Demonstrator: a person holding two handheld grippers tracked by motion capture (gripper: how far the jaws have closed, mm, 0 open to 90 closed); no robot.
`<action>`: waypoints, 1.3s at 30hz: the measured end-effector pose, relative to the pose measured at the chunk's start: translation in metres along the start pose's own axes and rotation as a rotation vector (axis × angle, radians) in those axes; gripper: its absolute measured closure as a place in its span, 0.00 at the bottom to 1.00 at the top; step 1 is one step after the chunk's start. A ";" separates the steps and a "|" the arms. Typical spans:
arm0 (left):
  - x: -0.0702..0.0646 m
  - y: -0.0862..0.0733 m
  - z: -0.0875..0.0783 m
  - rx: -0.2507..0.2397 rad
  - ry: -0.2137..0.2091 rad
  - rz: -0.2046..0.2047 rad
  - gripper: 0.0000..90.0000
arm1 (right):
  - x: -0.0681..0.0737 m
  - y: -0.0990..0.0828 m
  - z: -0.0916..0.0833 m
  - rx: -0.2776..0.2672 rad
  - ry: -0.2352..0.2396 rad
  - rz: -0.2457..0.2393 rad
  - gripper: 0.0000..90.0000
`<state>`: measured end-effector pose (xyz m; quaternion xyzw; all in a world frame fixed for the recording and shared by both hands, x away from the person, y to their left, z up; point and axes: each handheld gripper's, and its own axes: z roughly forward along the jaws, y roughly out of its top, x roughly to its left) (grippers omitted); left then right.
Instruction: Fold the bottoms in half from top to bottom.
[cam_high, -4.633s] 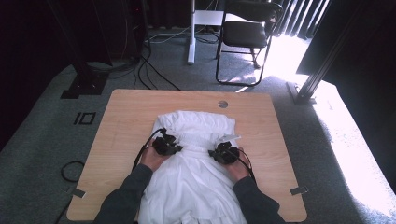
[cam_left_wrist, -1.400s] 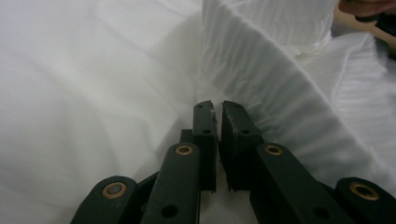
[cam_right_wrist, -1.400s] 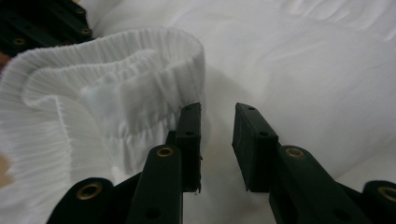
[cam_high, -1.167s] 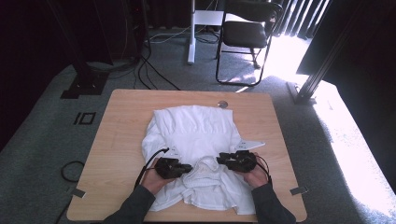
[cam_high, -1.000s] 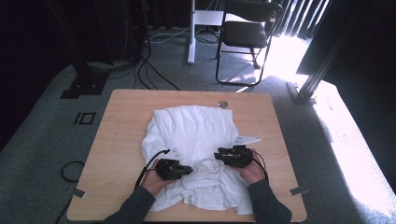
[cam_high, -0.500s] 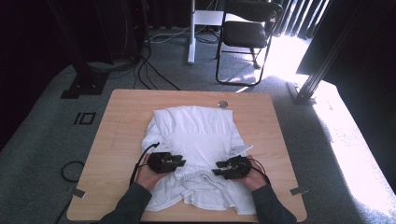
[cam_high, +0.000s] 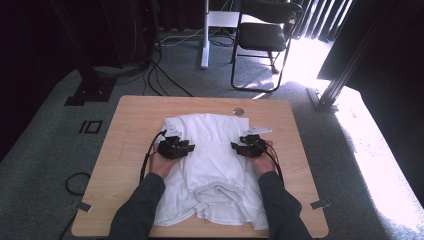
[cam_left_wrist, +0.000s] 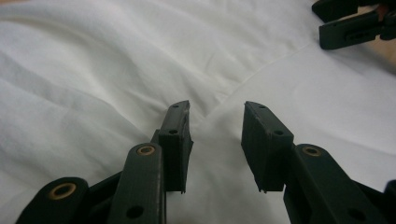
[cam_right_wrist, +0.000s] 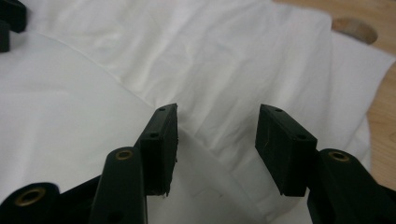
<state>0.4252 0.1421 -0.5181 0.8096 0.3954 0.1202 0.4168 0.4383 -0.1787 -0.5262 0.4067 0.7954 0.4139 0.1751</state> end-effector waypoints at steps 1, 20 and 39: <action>0.002 -0.002 0.004 0.014 -0.005 0.000 0.71 | -0.001 -0.001 0.006 0.017 -0.010 -0.003 0.54; -0.004 -0.042 -0.002 0.021 -0.101 0.006 0.71 | 0.017 -0.041 -0.002 0.063 0.011 0.050 0.53; 0.046 0.004 -0.042 -0.111 0.117 -0.147 0.44 | -0.001 -0.029 -0.044 -0.021 -0.110 0.155 0.41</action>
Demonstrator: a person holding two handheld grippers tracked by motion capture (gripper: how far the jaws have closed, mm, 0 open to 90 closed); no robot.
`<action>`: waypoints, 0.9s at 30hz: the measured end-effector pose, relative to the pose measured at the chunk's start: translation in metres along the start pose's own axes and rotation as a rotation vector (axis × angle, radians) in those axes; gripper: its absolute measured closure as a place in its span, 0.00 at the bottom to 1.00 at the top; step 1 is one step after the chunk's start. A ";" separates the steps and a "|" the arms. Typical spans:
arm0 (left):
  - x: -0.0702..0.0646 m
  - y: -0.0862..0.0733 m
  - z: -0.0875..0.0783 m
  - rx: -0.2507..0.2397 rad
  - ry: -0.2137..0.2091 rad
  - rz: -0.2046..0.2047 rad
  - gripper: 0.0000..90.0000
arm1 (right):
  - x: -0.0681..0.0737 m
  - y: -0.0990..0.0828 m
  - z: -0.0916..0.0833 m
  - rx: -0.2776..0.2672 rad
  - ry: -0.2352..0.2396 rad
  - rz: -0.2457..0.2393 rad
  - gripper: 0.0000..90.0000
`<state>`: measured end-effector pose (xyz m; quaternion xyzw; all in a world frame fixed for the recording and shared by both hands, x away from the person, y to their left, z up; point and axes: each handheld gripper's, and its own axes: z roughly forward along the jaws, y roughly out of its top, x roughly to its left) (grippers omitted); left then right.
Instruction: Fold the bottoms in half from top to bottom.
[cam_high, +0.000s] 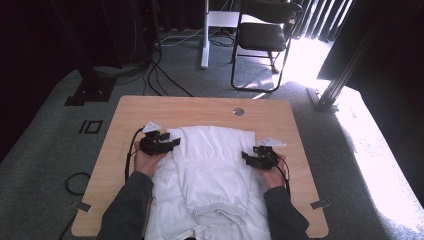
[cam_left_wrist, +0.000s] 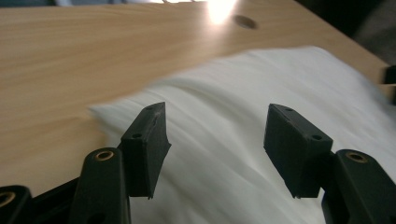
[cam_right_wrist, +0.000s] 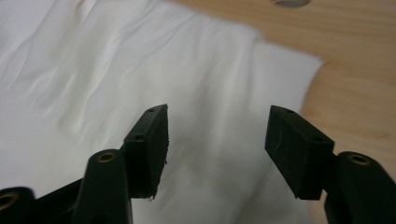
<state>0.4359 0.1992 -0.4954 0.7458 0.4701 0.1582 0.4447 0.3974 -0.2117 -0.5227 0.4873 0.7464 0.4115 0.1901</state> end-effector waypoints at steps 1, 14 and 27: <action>0.000 0.000 0.000 0.000 0.000 0.000 0.44 | -0.005 0.006 0.003 -0.003 -0.010 0.023 0.41; 0.041 -0.002 0.056 0.155 0.079 -0.171 0.34 | -0.050 0.035 0.066 0.061 -0.073 0.290 0.26; 0.043 -0.004 0.055 0.187 -0.028 -0.132 0.92 | -0.039 0.037 0.080 0.148 -0.026 0.230 0.95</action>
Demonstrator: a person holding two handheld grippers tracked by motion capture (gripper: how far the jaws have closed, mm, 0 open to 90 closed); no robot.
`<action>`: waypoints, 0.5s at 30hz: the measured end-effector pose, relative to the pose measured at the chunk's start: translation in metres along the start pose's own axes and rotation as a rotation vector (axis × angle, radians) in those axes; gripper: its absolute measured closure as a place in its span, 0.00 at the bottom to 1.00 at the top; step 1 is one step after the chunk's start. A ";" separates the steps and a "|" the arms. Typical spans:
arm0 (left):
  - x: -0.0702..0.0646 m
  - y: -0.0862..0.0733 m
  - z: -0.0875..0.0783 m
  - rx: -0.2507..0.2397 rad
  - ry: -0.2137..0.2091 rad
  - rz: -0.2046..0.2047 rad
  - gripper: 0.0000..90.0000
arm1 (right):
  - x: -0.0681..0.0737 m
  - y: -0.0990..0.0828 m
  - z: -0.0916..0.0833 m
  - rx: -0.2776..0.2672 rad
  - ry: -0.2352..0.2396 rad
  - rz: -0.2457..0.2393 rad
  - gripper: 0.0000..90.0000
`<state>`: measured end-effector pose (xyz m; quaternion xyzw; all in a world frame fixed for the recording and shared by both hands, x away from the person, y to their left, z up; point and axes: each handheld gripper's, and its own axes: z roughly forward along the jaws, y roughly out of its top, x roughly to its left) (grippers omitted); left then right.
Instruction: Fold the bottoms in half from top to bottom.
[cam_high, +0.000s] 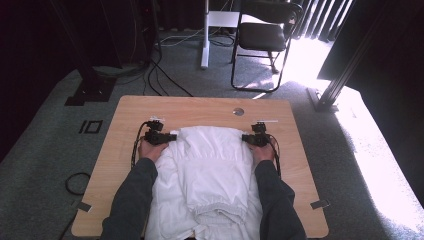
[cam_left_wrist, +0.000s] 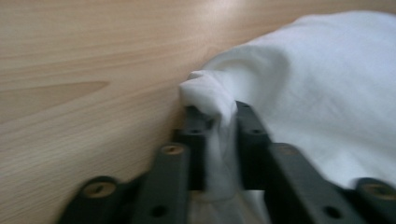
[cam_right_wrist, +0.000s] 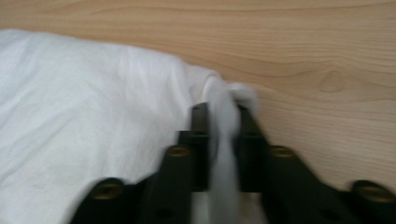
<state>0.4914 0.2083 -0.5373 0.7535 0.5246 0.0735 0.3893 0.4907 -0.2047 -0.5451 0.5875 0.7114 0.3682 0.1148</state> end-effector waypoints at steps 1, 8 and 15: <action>0.001 0.001 -0.004 -0.016 -0.003 -0.002 0.94 | -0.002 0.001 -0.002 -0.005 0.002 0.013 0.97; 0.006 0.008 -0.026 -0.106 -0.019 -0.013 0.97 | -0.019 0.004 -0.021 -0.076 0.010 0.009 0.98; 0.000 0.011 -0.028 -0.136 -0.024 -0.013 0.96 | -0.018 0.006 -0.025 -0.102 0.007 -0.016 0.98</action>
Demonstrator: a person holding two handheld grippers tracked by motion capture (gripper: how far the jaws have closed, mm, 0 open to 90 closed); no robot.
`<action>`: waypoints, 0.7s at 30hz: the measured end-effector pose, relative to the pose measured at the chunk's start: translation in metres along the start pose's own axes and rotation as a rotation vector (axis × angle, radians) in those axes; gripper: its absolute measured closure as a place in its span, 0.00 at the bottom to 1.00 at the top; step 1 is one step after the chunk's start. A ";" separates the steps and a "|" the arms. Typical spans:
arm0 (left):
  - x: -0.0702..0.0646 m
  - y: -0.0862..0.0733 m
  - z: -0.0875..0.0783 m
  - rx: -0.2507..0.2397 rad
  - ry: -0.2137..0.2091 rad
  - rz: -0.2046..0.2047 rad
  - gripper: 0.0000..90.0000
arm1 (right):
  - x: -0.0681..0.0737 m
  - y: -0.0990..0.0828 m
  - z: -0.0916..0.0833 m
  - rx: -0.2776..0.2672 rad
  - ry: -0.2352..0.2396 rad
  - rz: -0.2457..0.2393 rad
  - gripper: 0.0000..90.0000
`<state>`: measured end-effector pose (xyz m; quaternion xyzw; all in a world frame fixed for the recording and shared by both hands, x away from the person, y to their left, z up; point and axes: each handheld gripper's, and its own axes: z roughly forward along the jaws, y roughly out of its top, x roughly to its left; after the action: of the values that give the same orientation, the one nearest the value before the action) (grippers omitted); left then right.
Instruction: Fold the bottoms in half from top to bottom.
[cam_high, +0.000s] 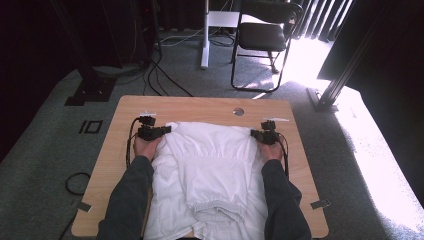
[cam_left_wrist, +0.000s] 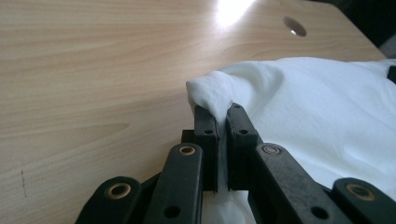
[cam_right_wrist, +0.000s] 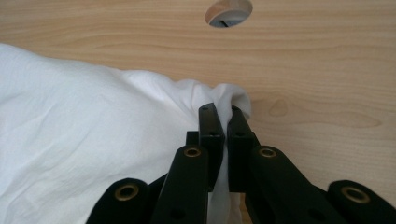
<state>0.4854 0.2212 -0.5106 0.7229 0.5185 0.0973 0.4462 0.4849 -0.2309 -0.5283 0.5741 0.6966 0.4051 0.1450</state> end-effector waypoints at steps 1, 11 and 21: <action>-0.001 0.002 -0.001 -0.005 -0.003 0.004 0.96 | 0.000 0.001 -0.001 -0.005 0.002 0.002 0.98; -0.011 0.028 -0.023 -0.092 -0.043 0.023 0.96 | 0.010 0.032 -0.026 -0.111 0.001 -0.055 0.98; -0.035 0.047 -0.058 -0.179 -0.102 0.106 0.96 | 0.026 0.047 -0.062 -0.242 0.020 -0.159 0.98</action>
<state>0.4663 0.2206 -0.4307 0.7106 0.4455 0.1296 0.5289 0.4678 -0.2313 -0.4477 0.4914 0.6874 0.4791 0.2376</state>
